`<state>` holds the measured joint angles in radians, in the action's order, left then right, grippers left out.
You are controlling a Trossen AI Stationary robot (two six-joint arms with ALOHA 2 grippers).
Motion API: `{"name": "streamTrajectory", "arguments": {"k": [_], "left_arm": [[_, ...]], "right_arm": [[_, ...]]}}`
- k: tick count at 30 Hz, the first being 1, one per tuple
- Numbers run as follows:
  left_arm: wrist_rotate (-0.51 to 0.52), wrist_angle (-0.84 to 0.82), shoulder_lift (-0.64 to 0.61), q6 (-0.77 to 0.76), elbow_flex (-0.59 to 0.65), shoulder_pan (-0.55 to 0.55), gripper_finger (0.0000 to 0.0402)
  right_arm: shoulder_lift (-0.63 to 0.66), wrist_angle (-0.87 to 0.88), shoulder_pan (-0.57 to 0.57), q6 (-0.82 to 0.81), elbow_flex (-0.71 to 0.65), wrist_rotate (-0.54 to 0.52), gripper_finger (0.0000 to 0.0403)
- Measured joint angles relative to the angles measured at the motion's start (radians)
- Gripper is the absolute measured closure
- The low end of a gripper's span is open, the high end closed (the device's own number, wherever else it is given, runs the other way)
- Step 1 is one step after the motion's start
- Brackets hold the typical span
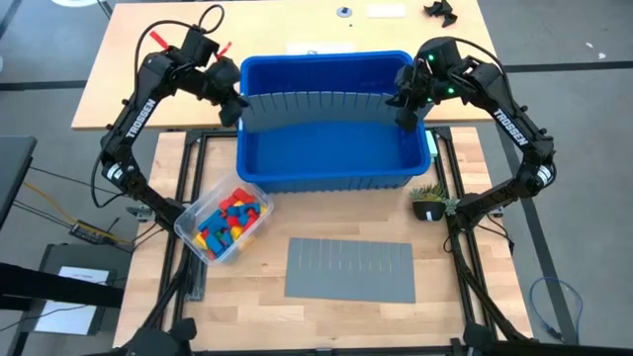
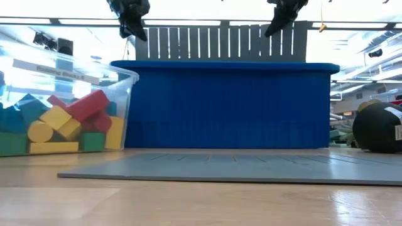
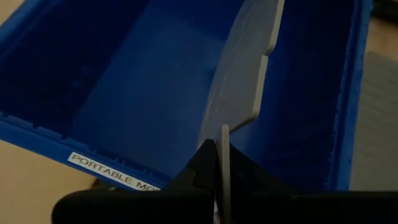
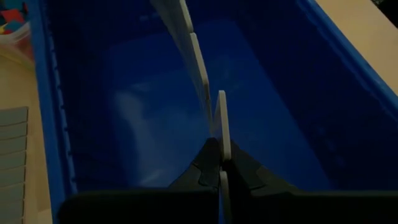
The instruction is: Sort Items/Unsort Items
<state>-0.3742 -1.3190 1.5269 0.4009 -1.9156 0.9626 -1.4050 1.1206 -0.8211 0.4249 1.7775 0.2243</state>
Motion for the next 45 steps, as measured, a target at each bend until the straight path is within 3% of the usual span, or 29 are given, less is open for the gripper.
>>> {"name": "streamTrajectory", "arguments": {"k": [18,25,38,45], "left_arm": [[0.036,0.103,-0.005,-0.342,0.0,-0.05,0.0383],[0.2,0.065,-0.015,-0.331,-0.018,-0.162,0.0383],[0.207,-0.009,-0.076,-0.419,-0.019,-0.353,0.0383],[0.33,-0.027,-0.076,-0.408,-0.011,-0.386,0.0383]], "right_arm": [[0.002,-0.001,-0.002,-0.002,0.001,-0.015,0.0401],[0.003,0.001,-0.002,-0.003,0.002,-0.029,0.0401],[0.003,0.022,-0.001,0.015,0.002,-0.02,0.0401],[0.002,0.031,0.0,0.022,0.002,-0.014,0.0401]]}}
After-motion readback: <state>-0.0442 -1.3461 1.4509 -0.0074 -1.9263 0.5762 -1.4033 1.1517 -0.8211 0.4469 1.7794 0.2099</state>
